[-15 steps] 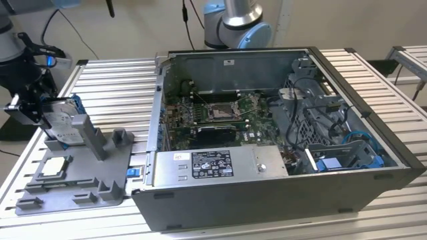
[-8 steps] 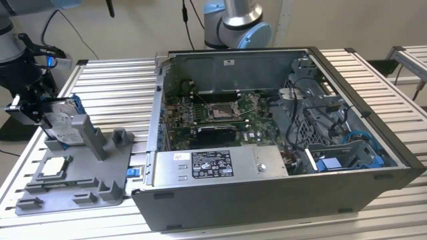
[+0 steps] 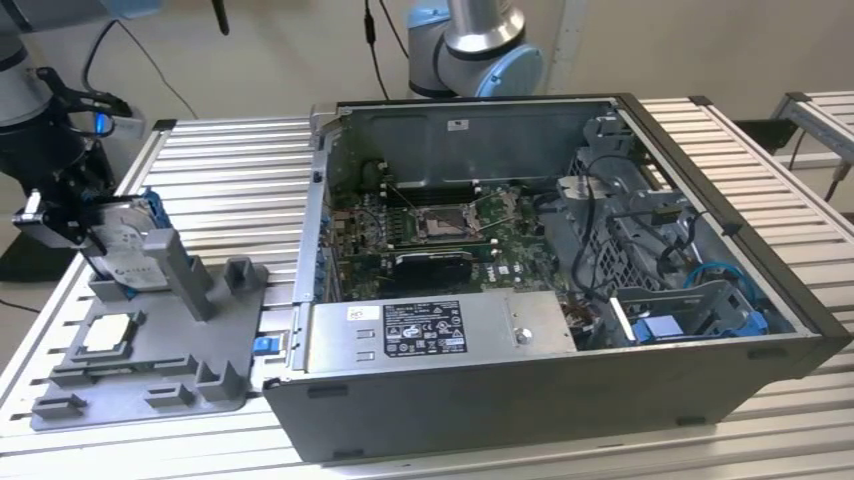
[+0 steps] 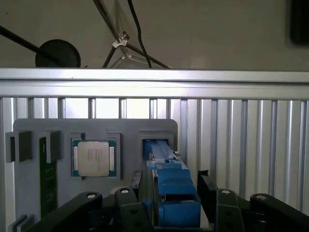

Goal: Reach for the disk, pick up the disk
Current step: 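Pick up the disk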

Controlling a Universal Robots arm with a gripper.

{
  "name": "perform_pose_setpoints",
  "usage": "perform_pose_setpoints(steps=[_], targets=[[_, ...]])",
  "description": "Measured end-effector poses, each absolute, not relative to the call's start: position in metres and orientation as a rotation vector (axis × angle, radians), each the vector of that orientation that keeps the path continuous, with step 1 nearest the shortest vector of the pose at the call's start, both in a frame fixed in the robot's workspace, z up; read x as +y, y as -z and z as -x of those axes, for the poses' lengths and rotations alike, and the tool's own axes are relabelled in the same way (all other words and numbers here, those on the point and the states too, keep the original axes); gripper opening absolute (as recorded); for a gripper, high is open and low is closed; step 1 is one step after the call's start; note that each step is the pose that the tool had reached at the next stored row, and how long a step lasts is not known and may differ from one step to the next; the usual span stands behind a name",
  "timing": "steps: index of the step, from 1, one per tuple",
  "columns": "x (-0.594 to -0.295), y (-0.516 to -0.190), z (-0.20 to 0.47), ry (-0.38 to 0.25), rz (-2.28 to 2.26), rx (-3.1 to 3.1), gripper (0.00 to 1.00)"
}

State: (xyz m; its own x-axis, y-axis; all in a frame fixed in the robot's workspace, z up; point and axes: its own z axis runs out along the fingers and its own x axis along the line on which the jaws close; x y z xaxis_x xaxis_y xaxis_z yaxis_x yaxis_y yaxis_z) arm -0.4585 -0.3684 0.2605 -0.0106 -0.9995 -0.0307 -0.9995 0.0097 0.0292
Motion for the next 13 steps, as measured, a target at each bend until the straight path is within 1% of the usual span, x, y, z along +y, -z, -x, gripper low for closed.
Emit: perform_pose_setpoints(steps=[13], targets=[[-0.3684,-0.2605,0.4585,-0.067,2.208,2.231,0.0]])
